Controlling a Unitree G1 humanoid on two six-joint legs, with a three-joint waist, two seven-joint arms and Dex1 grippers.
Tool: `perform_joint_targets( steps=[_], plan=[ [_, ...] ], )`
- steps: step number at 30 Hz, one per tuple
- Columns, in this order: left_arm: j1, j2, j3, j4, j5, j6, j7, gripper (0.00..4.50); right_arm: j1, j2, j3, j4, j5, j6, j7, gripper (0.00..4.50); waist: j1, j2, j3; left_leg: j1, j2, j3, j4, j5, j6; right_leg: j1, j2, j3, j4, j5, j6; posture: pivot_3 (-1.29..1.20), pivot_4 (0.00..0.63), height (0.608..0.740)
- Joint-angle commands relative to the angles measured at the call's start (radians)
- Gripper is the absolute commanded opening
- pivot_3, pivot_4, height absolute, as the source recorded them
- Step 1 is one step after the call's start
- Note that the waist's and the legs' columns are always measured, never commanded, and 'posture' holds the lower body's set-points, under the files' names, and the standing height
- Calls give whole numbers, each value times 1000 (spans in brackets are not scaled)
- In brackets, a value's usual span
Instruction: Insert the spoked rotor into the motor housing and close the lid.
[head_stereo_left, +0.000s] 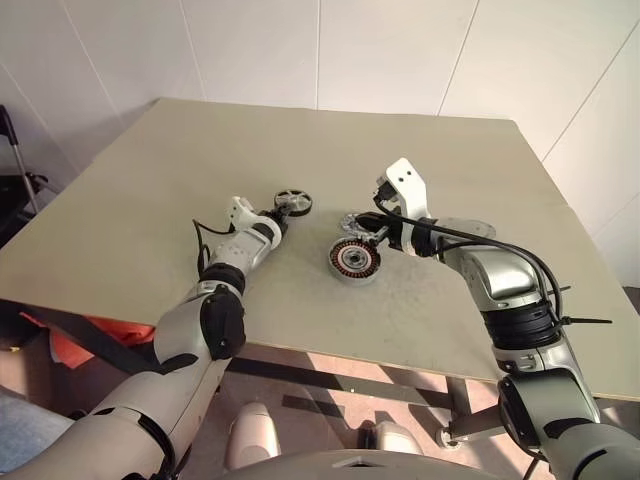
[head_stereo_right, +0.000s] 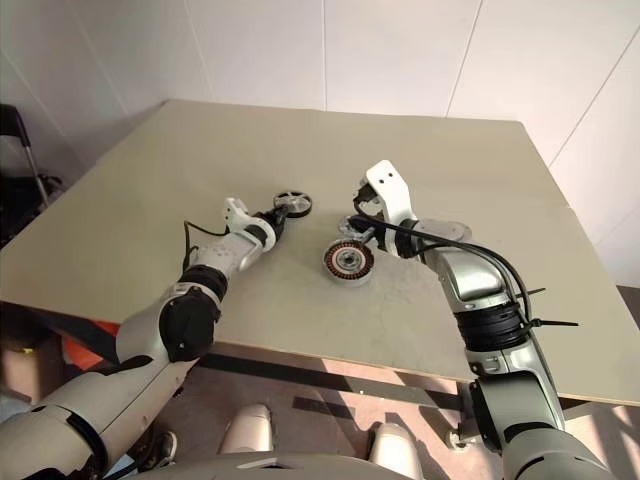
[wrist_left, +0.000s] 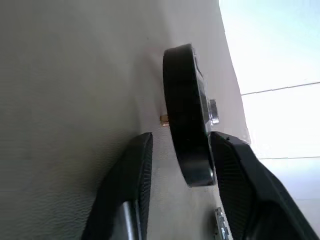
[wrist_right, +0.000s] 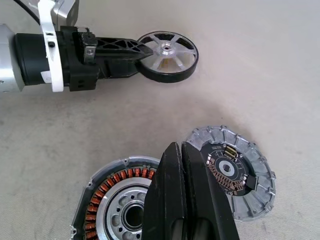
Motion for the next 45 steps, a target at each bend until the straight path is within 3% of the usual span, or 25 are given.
perform_joint_targets(
  steps=[1,6,10,16,24,31,45],
  plan=[
    [-27,12,12,0,-10,-17,22,429,-18,-4,-31,-36,15,-4,-7,0,-1,0,0,0,0,0,0,0,0,0,0,0,0,0,0,0,0,740],
    [-25,19,5,-4,-5,15,1,417,-21,-2,-30,-32,18,-7,-11,0,-1,0,0,0,0,0,0,0,0,0,0,0,0,0,0,0,0,740],
    [-22,25,2,-39,-35,139,-117,417,-23,-24,-45,-9,7,-22,-15,0,0,0,0,0,0,0,0,0,0,0,0,-1,0,0,0,0,0,740],
    [48,29,-47,-191,-75,401,-268,417,-32,-185,-82,272,-127,-168,-96,0,16,0,1,-1,-1,0,0,0,0,0,-3,-2,0,0,0,0,0,740],
    [259,-26,-121,-556,-177,789,-211,417,-59,-270,-85,597,-266,-335,-233,0,-3,1,2,-2,-1,1,0,-1,1,-1,-2,-3,0,0,-1,0,0,740],
    [330,-103,-208,-663,-175,881,-191,417,-40,-226,-80,590,-272,-349,-221,0,-13,1,3,-2,-1,1,4,-4,7,1,-3,-2,0,0,-1,0,0,740],
    [296,-98,-209,-704,-257,1002,-221,417,0,-223,-105,550,-267,-341,-221,0,-9,2,3,-8,-1,1,8,-7,12,0,-3,-3,-1,0,0,0,0,740]
  ],
)
